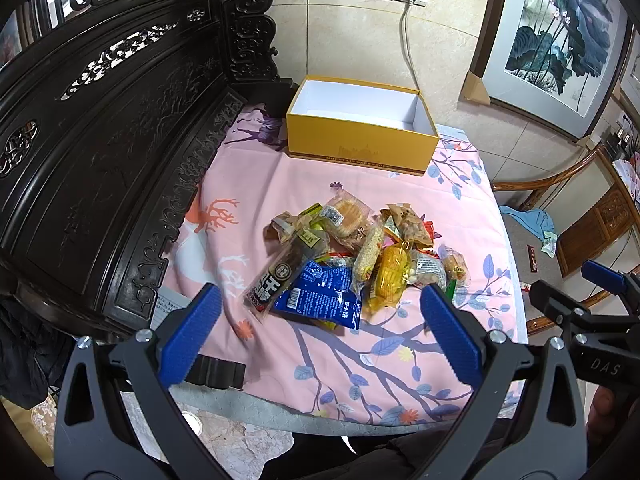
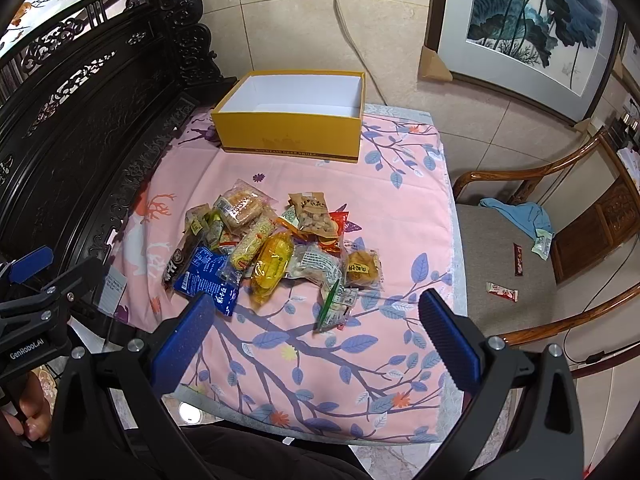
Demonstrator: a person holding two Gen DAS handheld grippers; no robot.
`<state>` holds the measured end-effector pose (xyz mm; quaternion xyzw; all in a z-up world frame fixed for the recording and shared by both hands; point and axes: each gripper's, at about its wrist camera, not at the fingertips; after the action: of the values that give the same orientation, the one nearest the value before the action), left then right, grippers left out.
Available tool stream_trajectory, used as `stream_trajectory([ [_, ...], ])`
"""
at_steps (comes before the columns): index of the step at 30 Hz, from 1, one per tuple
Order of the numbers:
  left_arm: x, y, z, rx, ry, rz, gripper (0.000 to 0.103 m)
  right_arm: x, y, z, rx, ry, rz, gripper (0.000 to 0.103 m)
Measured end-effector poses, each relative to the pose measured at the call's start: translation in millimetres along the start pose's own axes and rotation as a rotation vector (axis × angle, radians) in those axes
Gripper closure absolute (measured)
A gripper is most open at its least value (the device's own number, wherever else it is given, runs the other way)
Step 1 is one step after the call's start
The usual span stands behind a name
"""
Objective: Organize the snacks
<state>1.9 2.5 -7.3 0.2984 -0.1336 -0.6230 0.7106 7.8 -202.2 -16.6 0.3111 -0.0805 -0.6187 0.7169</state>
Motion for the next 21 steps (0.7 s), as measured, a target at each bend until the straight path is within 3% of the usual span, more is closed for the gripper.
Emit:
stream_trajectory([
  [21,-0.2,-1.9,-3.5,-0.001,-0.002,0.000,0.002,-0.4,-0.6,1.1,-0.003,-0.002,-0.003,0.001],
])
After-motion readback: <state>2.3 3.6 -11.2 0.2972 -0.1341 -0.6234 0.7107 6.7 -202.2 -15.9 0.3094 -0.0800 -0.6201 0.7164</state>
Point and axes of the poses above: each gripper's, at about its wrist camera, not at the fingertips, and z roughly against the way its jaws point, x to its right, y to its top, and after that the axes turned 15 degrees about y, right-handed
